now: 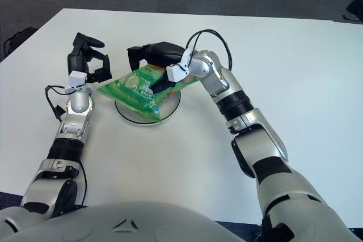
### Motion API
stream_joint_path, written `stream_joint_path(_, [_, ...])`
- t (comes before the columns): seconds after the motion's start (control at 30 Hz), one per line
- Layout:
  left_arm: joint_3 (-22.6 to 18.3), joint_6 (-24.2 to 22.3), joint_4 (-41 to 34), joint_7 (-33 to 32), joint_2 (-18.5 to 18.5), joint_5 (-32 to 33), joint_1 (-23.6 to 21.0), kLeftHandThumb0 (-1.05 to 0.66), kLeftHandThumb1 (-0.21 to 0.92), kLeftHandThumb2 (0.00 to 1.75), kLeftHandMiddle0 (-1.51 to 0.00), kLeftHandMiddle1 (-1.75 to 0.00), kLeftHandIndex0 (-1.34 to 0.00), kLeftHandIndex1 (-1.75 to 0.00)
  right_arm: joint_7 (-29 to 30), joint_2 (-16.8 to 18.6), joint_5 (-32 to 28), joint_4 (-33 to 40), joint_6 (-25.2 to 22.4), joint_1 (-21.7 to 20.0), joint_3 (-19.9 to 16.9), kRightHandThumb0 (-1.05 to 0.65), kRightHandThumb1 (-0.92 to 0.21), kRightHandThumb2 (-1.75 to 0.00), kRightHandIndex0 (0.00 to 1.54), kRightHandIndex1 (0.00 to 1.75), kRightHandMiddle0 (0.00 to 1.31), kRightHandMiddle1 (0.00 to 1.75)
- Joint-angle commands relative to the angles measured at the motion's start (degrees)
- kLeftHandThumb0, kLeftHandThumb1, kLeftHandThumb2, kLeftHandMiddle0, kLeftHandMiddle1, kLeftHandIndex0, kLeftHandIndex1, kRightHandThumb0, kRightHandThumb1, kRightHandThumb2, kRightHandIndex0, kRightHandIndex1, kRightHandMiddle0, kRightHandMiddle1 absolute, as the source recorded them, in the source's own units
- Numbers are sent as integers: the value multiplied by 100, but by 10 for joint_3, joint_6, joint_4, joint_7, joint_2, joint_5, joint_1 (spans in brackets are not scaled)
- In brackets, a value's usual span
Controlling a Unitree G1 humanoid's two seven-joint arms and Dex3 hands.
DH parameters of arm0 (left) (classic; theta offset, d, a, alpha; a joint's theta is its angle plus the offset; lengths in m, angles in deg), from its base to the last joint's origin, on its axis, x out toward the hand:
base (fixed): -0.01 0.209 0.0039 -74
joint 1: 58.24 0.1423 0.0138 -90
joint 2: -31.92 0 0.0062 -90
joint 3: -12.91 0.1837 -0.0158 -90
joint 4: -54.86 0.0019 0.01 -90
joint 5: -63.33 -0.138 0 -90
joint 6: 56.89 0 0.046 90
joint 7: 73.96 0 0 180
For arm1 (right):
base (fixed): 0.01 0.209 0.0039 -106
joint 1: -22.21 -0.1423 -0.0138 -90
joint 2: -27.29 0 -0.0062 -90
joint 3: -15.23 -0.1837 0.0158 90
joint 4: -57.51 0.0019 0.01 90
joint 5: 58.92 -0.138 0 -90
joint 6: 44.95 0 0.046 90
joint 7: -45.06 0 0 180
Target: Put the snack into the plate.
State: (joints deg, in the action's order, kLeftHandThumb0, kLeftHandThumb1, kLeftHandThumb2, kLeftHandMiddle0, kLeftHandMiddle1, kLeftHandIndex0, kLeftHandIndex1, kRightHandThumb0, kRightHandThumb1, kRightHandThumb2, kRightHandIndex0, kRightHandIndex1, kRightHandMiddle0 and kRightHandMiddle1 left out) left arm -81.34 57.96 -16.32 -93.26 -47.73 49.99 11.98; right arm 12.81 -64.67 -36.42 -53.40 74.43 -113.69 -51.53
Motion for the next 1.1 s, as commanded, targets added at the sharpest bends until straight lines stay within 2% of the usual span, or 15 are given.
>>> stream_joint_path(0.0, [-1,-9,-13,-7,2,-5,8,-1,44,113,-58,-165,-34,-168,-17,-5,-30,9,-8,5,-11,-27,-19,-105,0,116,0,92])
stream_joint_path(0.13, [-3,-10,-20,-2,4,1,13,-1,46,109,-56,-160,-35,-169,-25,-10,-36,17,-13,5,-13,-30,-21,-102,0,86,0,73])
stream_joint_path(0.3, [-4,-7,-23,12,2,17,15,-1,47,107,-56,-157,-36,-169,-60,-30,-60,45,-40,-5,-25,-35,-24,-99,0,64,0,57])
stream_joint_path(0.43, [-7,-11,-23,15,2,25,14,-1,40,117,-60,-167,-40,-163,-105,-54,-78,74,-75,-20,-37,-42,-28,-95,0,44,0,47])
stream_joint_path(0.47, [-7,-12,-22,15,2,26,14,-1,38,121,-56,-170,-43,-167,-115,-60,-81,80,-83,-24,-39,-47,-31,-92,0,40,0,42])
stream_joint_path(0.73, [-12,-34,-21,21,0,30,11,-1,33,130,-50,-174,-49,-173,-133,-85,-71,86,-93,-49,-49,-59,-33,-85,0,22,0,33])
stream_joint_path(0.83, [-13,-49,-23,26,-1,33,10,-1,32,131,-50,-175,-49,-173,-150,-103,-93,69,-103,-72,-71,-63,-32,-84,0,11,0,33])
stream_joint_path(0.97, [-14,-58,-25,29,-2,33,10,-1,32,131,-50,-175,-49,-173,-159,-117,-119,64,-109,-73,-94,-73,-36,-78,0,3,0,31])
stream_joint_path(1.07, [-15,-58,-24,28,-2,34,9,-1,31,132,-50,-175,-50,-173,-156,-124,-129,67,-105,-68,-106,-80,-44,-71,0,1,0,25])
